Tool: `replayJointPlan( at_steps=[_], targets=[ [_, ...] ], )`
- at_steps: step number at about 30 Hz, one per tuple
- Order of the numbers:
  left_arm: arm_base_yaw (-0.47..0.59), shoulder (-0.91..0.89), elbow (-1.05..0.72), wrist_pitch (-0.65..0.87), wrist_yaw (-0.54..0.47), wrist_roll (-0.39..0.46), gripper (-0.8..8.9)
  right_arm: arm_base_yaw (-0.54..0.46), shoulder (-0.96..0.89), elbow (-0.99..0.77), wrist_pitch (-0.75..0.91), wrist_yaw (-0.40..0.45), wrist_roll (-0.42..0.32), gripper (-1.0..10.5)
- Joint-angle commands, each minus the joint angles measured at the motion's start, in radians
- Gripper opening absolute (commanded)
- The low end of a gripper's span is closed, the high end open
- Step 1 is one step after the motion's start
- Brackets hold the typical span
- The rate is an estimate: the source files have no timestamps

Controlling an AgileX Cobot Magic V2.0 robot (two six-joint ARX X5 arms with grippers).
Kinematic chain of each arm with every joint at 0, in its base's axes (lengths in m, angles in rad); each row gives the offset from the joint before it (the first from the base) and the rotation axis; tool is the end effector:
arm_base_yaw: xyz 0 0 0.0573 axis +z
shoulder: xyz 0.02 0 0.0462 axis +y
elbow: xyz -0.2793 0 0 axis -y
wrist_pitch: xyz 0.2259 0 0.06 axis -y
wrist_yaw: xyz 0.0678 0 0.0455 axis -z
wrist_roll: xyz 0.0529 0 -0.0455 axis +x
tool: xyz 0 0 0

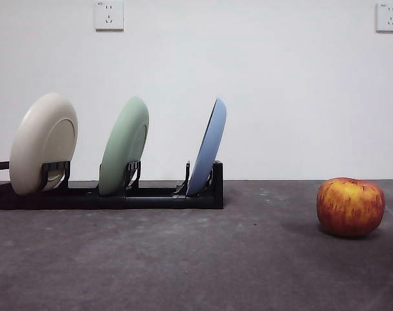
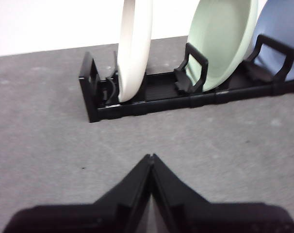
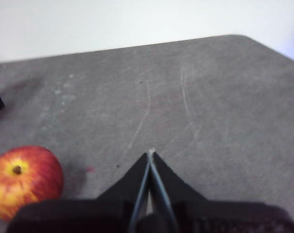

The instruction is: Take the blue plate from the plate rack,put the plate on the table,take the apple from the table,put the apple in the plate

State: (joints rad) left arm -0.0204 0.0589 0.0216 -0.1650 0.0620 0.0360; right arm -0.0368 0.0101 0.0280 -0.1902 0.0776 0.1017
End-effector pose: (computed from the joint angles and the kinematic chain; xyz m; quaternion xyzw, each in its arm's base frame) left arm 0.0872 -0.0051 0.1472 0.0158 0.1002 -0.0428 0.9939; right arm 0.0841 -0.0072 0.1497 0.0488 0.0830 -0.0613 0.9935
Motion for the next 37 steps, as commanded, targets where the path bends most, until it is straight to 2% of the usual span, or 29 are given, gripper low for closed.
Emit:
replayJointPlan(
  at_steps=[1, 4, 6, 9, 14, 24, 30, 37],
  targets=[
    [0.002, 0.0, 0.046, 0.009, 0.027, -0.137, -0.06, 0.0, -0.001, 0.04, 0.007, -0.006, 0.177, -0.1],
    [0.002, 0.0, 0.108, 0.008, 0.032, -0.195, -0.06, 0.0, -0.001, 0.105, 0.004, -0.011, 0.27, -0.1],
    [0.002, 0.006, 0.156, 0.009, 0.032, -0.21, -0.06, 0.0, 0.0, 0.158, -0.002, -0.014, 0.298, -0.1],
    [0.002, 0.032, 0.238, 0.008, 0.016, -0.216, -0.06, 0.0, 0.01, 0.255, -0.034, -0.04, 0.299, -0.1],
    [0.002, 0.137, 0.385, -0.009, 0.017, -0.216, -0.06, 0.0, 0.077, 0.449, -0.19, -0.04, 0.262, -0.1],
    [0.002, 0.465, 0.711, -0.167, 0.024, -0.216, -0.04, 0.0, 0.382, 0.809, -0.562, -0.04, 0.235, 0.0],
    [0.002, 0.656, 0.861, -0.248, 0.034, -0.217, -0.04, 0.0, 0.562, 0.932, -0.642, -0.039, 0.236, 0.0],
    [0.002, 0.892, 1.026, -0.299, 0.2, -0.217, -0.04, 0.0, 0.744, 1.025, -0.741, -0.082, 0.229, 0.0]
  ],
)
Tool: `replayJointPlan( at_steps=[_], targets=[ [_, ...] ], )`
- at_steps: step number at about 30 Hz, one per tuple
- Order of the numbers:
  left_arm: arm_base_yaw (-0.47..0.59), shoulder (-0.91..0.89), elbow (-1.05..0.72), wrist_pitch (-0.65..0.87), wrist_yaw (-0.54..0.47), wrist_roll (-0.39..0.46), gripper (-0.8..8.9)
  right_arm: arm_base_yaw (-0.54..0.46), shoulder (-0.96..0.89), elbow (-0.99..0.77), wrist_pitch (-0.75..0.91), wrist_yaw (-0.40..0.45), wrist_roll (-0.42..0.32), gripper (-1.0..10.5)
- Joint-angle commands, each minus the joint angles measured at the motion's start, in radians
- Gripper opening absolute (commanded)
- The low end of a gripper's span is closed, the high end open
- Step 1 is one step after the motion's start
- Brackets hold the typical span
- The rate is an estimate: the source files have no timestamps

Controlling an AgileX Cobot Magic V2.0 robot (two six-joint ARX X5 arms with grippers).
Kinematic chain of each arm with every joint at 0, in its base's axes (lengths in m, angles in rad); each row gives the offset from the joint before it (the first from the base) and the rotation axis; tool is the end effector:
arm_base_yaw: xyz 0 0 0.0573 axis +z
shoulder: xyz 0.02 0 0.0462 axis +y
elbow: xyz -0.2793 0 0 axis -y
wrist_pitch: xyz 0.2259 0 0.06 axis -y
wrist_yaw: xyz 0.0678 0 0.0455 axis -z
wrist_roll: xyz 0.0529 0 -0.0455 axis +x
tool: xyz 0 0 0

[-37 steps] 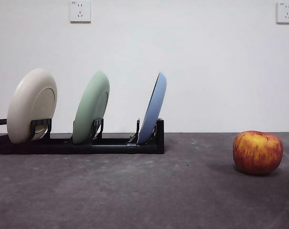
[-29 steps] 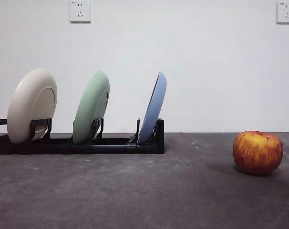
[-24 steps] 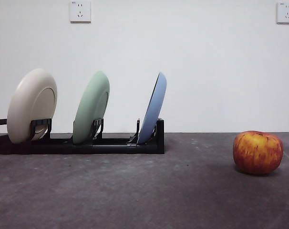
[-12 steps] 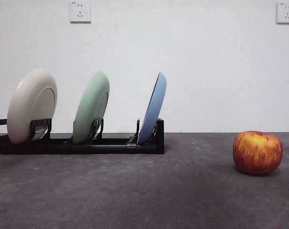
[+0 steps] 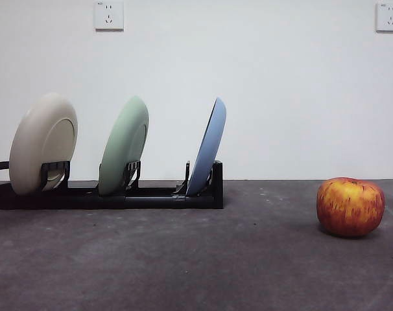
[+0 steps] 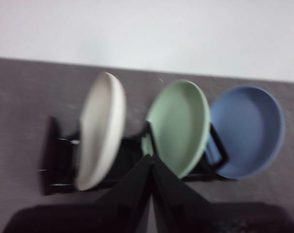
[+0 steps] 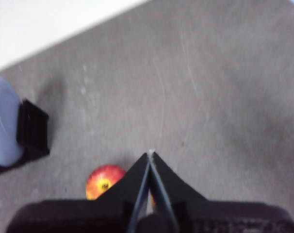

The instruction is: Take the blue plate from the plate rack,put the plate on the table,take the apple from the table,put the apple in the plate

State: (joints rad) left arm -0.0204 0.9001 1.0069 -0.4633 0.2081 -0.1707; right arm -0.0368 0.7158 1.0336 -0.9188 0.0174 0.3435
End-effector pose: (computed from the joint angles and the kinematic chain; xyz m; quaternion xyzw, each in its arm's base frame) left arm 0.1764 -0.0145 0.3643 -0.0999 0.1854 -0.0967 0.9728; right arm 0.1045 -0.0048 0.3461 0.1660 0.2872 -0.0761 0.9403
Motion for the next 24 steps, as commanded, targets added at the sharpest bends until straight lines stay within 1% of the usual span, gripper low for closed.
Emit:
replayJointPlan(
  at_steps=[1, 3, 6, 9, 11, 14, 20, 24],
  targets=[
    [0.002, 0.08, 0.061, -0.001, 0.082, -0.01, -0.04, 0.0, 0.059, 0.028, -0.021, -0.037, -0.022, 0.0],
    [0.0, 0.149, 0.112, -0.008, 0.15, -0.018, -0.04, 0.0, 0.105, 0.042, -0.031, -0.074, -0.042, 0.0],
    [-0.012, 0.254, 0.201, -0.052, 0.225, -0.037, -0.05, 0.0, 0.155, 0.05, -0.035, -0.122, -0.06, 0.0],
    [-0.032, 0.356, 0.3, -0.116, 0.275, -0.036, -0.05, 0.0, 0.2, 0.051, -0.033, -0.161, -0.059, 0.0],
    [-0.046, 0.414, 0.358, -0.153, 0.298, -0.035, -0.05, 0.0, 0.222, 0.051, -0.032, -0.172, -0.059, 0.0],
    [-0.081, 0.5, 0.447, -0.196, 0.301, -0.028, -0.05, 0.0, 0.253, 0.051, -0.032, -0.176, -0.06, 0.0],
    [-0.163, 0.652, 0.607, -0.223, 0.301, -0.029, -0.05, 0.0, 0.301, 0.051, -0.024, -0.181, -0.06, 0.0],
    [-0.23, 0.763, 0.747, -0.261, 0.301, -0.029, -0.05, 0.001, 0.333, 0.051, -0.024, -0.186, -0.06, 0.0]
  ],
)
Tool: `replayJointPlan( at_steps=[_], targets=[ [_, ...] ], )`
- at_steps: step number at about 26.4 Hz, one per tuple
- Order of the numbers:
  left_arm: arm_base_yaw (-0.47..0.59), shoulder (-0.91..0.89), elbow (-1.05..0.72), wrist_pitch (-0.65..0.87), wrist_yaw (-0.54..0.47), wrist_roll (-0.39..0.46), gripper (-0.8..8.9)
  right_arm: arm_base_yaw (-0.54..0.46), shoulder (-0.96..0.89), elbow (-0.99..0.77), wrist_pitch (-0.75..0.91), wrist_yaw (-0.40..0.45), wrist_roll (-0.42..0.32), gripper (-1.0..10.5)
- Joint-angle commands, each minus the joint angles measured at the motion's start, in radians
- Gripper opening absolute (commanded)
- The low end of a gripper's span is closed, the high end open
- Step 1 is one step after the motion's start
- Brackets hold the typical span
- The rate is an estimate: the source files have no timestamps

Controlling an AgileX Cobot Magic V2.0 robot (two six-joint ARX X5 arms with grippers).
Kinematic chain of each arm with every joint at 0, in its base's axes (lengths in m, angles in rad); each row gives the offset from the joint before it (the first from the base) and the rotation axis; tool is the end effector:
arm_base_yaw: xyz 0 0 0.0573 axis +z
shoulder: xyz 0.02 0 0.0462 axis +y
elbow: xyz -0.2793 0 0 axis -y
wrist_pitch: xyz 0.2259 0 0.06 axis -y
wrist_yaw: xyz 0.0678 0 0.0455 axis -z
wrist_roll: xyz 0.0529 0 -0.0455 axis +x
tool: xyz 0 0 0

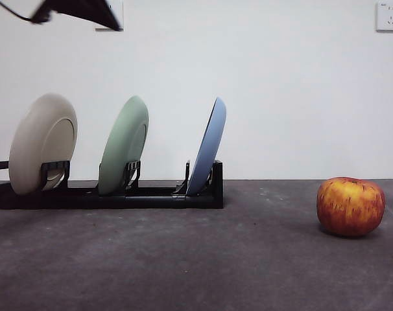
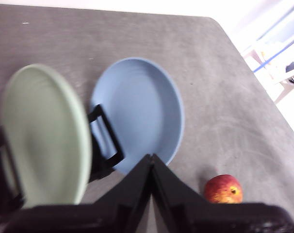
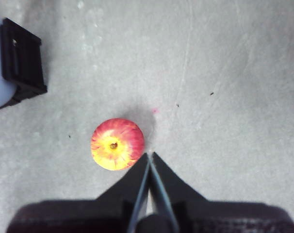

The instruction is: Take the blue plate from the plate rack,put the plate on the table,take the apple from the table,put the apple in the plate

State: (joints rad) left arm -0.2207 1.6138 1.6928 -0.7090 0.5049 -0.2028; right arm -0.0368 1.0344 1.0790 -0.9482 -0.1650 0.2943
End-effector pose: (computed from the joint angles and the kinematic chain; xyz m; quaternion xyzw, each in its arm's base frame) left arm 0.3307 -0.1004 0.3930 -0.1336 0.3393 -0.3047 0.8799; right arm 0.1747 0.0023 0.3193 0.1751 0.4381 -0.0067 0.8817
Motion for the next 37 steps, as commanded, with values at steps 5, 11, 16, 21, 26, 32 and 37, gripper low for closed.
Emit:
replayJointPlan(
  at_steps=[5, 11, 16, 21, 26, 32, 37],
  targets=[
    [-0.105, 0.176, 0.224, -0.069, 0.0, 0.003, -0.05, 0.005, 0.043, 0.005, 0.006, -0.004, -0.01, 0.0],
    [-0.177, 0.336, 0.396, -0.111, -0.009, 0.001, -0.05, 0.005, 0.055, 0.005, 0.003, -0.004, -0.01, 0.0],
    [-0.207, 0.444, 0.495, -0.166, -0.055, 0.0, 0.95, 0.005, 0.055, 0.005, -0.006, -0.004, -0.01, 0.0],
    [-0.219, 0.488, 0.499, -0.16, -0.061, -0.011, 2.92, 0.005, 0.055, 0.005, -0.019, -0.004, -0.01, 0.0],
    [-0.237, 0.51, 0.499, -0.147, -0.068, -0.029, 3.83, 0.005, 0.055, 0.005, -0.021, -0.004, -0.01, 0.0],
    [-0.276, 0.517, 0.499, -0.124, -0.217, -0.006, 3.86, 0.005, 0.055, 0.005, -0.055, -0.003, -0.01, 0.0],
    [-0.28, 0.573, 0.499, -0.085, -0.197, -0.045, 3.77, 0.005, 0.055, 0.005, -0.084, -0.004, -0.01, 0.0]
  ],
)
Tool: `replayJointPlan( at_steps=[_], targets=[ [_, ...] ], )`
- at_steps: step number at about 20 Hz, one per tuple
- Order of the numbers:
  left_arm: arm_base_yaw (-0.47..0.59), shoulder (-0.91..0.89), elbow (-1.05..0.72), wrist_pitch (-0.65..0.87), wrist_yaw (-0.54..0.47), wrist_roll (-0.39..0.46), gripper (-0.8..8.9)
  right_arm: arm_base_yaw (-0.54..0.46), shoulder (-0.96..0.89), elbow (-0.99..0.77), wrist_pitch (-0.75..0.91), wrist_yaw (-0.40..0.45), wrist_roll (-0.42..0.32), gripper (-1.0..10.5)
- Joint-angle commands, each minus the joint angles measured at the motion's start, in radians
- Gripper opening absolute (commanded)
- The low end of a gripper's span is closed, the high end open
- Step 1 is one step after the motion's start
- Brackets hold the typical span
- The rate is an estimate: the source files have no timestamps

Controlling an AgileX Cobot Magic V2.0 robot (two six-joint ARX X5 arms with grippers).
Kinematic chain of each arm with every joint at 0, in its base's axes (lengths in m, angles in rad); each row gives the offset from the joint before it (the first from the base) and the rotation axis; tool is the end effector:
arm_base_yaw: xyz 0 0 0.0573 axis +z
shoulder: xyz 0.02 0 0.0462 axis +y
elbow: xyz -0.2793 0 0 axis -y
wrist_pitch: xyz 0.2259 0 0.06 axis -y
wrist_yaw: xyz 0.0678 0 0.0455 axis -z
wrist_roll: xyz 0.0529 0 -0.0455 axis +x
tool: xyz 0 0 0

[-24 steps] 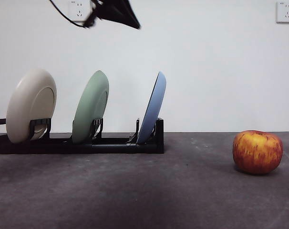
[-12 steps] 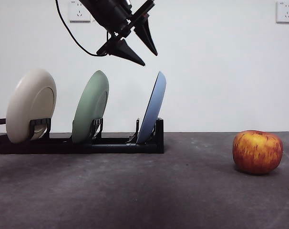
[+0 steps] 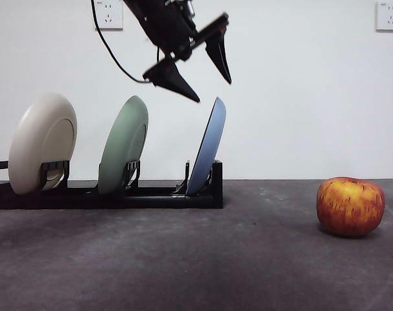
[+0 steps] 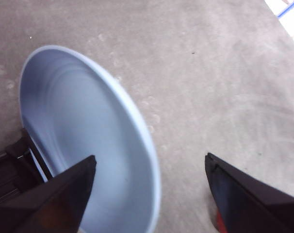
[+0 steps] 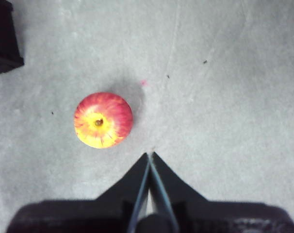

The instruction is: Take the blue plate from the plate rack,put the plate on the table,take the apple from the table,put the apple in the plate

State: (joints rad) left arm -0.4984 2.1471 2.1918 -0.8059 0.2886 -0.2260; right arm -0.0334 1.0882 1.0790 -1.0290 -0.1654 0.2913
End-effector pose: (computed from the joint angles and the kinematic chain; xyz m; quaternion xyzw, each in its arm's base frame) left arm 0.4153 -0.2432 0.3260 -0.0580 0.4072 -0.3121 0.8564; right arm 0.1779 0.0028 0.3055 0.1745 0.4967 -0.0150 0.8501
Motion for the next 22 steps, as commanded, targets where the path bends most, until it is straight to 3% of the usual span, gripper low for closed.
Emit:
replayJointPlan(
  at_steps=[1, 4, 7, 13, 16, 21, 22],
  targets=[
    [-0.003, 0.05, 0.0, 0.02, 0.04, -0.038, 3.76, 0.002, 0.001, 0.005, -0.005, -0.003, -0.007, 0.0],
    [-0.003, 0.064, 0.0, 0.031, 0.039, -0.056, 3.54, 0.002, 0.001, 0.005, -0.008, -0.003, -0.007, 0.0],
    [-0.005, 0.064, 0.0, 0.043, 0.022, -0.058, 1.22, 0.002, 0.001, 0.005, -0.012, -0.003, -0.007, 0.0],
    [-0.007, 0.064, 0.0, 0.045, -0.003, -0.066, 1.17, 0.002, 0.001, 0.005, 0.0, -0.002, -0.007, 0.0],
    [-0.006, 0.064, 0.0, 0.047, -0.015, -0.069, 0.53, 0.002, 0.001, 0.005, 0.006, -0.002, -0.007, 0.0],
    [-0.001, 0.064, 0.0, 0.047, -0.024, -0.101, 0.52, 0.002, 0.001, 0.005, 0.006, -0.003, -0.007, 0.0],
    [0.002, 0.064, 0.0, 0.047, -0.024, -0.111, 0.05, 0.002, 0.001, 0.005, 0.007, -0.003, -0.007, 0.0]
  ],
)
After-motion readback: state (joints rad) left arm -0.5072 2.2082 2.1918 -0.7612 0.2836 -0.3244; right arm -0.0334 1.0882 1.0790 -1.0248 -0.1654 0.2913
